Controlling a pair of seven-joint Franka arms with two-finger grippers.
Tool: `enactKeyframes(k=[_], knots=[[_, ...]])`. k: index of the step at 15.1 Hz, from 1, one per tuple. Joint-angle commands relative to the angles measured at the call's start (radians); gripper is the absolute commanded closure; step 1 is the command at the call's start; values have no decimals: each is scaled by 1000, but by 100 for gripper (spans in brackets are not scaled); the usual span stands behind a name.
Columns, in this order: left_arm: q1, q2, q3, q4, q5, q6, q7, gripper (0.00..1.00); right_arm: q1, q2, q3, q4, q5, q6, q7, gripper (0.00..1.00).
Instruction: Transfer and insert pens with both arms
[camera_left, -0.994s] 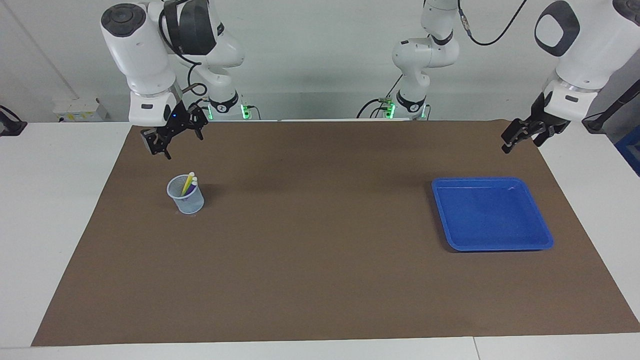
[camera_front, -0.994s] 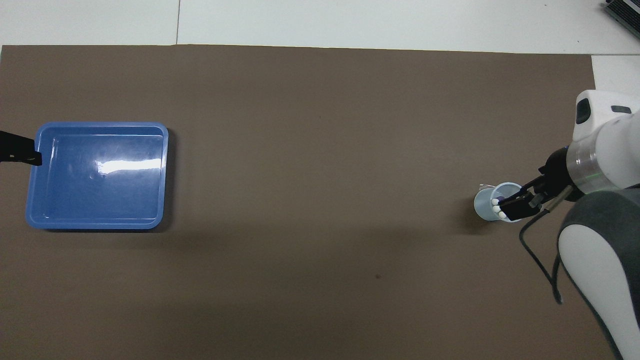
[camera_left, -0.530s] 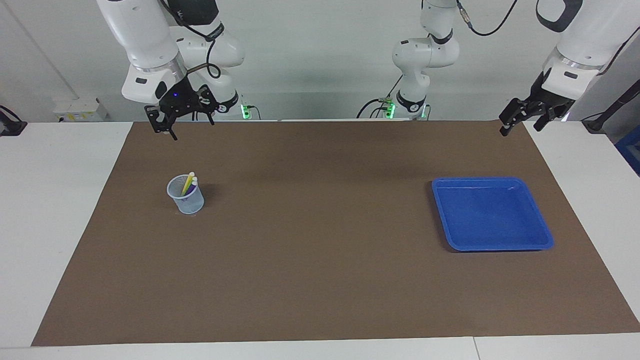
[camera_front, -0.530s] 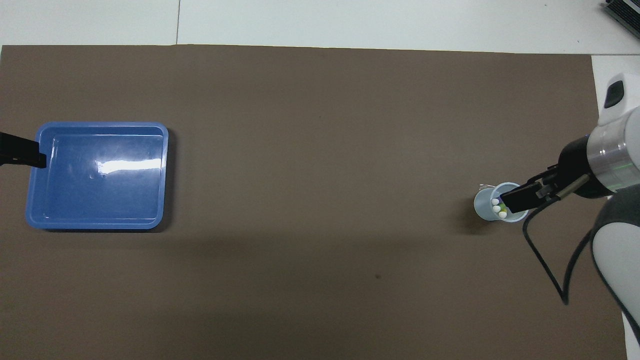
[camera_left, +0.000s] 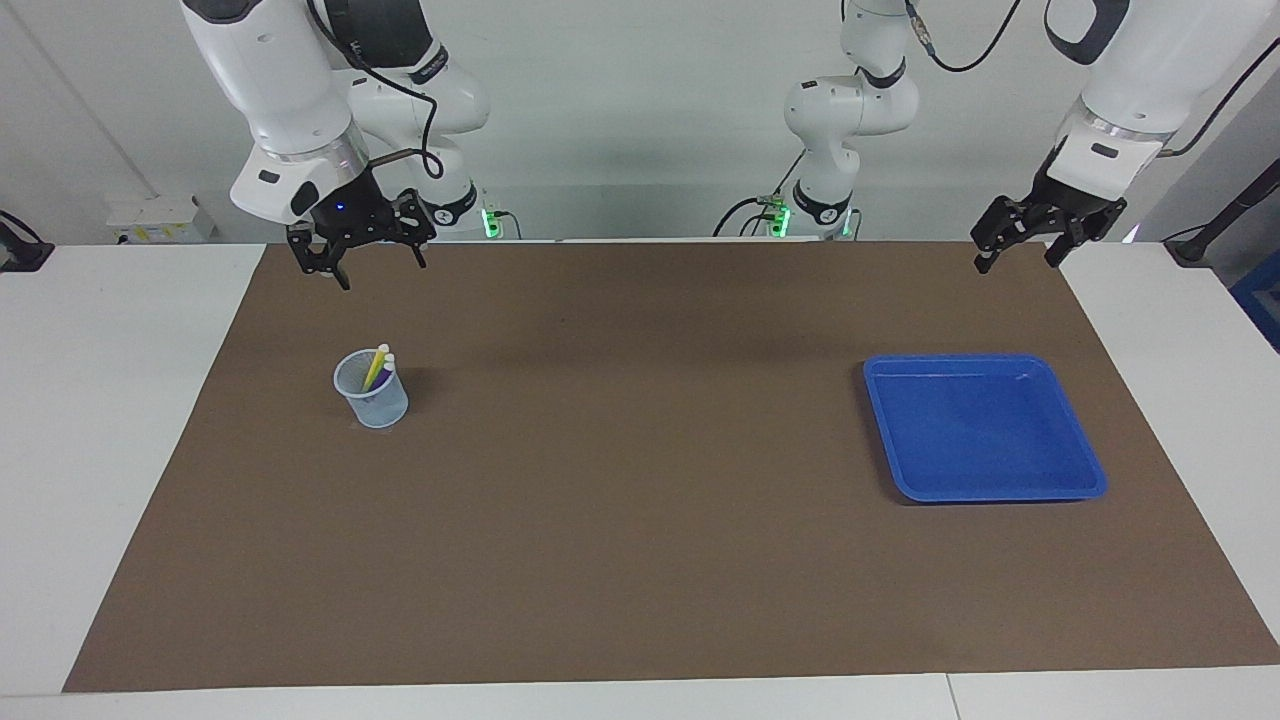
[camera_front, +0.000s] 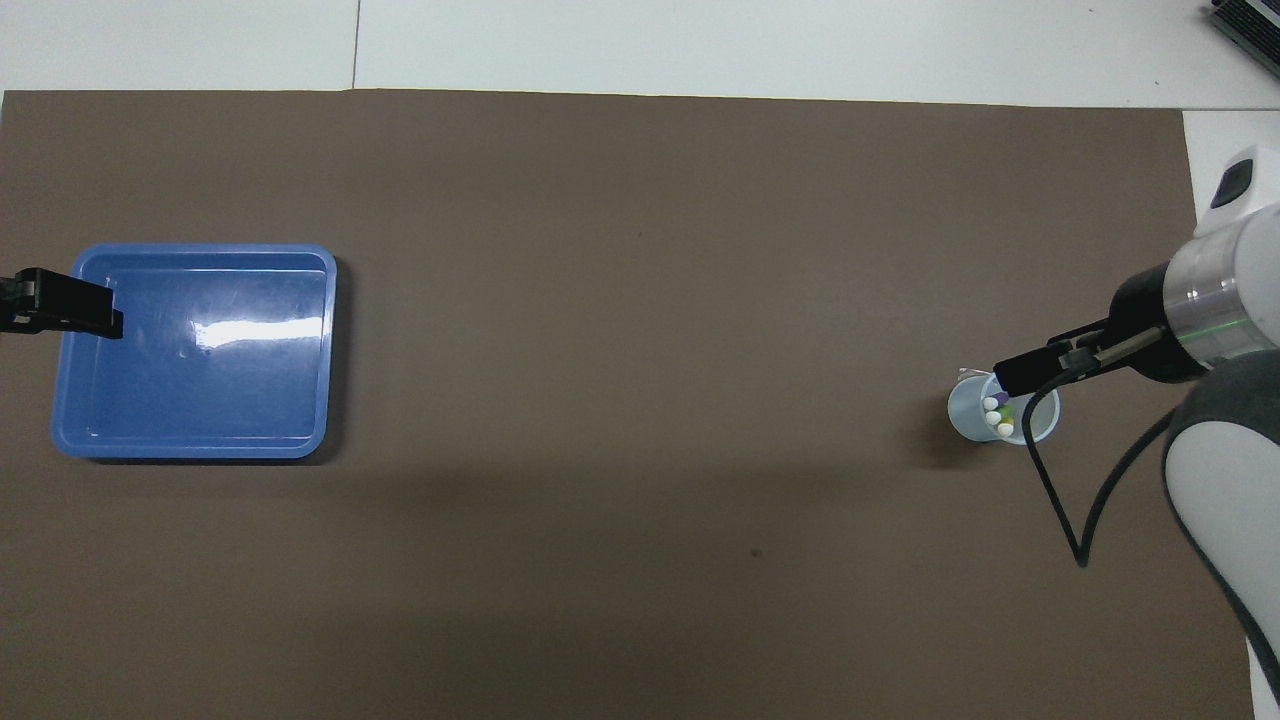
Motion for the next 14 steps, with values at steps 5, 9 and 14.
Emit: enactKeyframes(k=[5, 9, 14], knots=[[20, -52, -1, -76, -13, 47, 14, 0, -3, 8, -14, -18, -6, 1, 23, 0], [26, -54, -2, -98, -13, 60, 15, 0, -6, 11, -17, -6, -16, 11, 26, 0], [29, -55, -10, -98, -13, 60, 37, 0, -6, 23, -35, 20, -75, -5, 29, 0]])
